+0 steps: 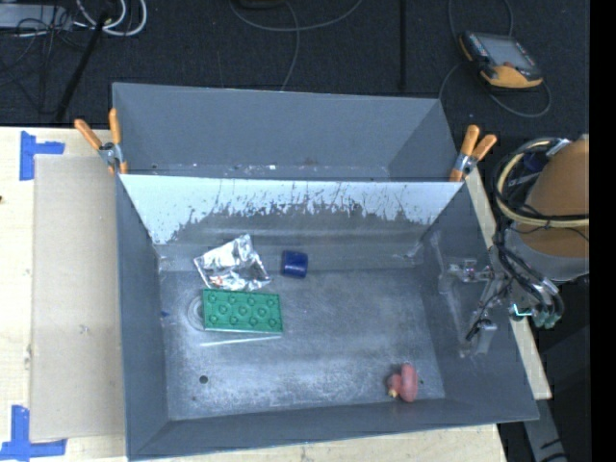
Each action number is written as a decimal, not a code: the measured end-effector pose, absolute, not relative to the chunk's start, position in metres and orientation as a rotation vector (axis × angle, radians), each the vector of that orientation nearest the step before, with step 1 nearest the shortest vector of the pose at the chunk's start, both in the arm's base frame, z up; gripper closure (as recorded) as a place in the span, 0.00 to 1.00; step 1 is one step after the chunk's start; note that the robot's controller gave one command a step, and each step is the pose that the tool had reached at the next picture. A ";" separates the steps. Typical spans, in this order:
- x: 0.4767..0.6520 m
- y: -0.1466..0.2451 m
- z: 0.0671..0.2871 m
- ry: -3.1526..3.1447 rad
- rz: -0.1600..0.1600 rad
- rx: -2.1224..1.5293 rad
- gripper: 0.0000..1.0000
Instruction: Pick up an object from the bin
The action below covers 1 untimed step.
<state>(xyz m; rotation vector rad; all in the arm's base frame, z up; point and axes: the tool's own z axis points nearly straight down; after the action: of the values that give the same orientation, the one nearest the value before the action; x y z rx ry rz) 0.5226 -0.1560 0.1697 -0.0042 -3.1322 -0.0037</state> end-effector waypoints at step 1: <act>0.486 -0.128 0.111 -3.018 -0.006 0.856 0.00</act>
Offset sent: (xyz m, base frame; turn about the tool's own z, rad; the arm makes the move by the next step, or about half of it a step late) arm -0.0355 0.0262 -0.0571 -0.5535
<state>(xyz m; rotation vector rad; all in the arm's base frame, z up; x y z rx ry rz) 0.4863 -0.1277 0.1107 0.8556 -3.0175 -0.0064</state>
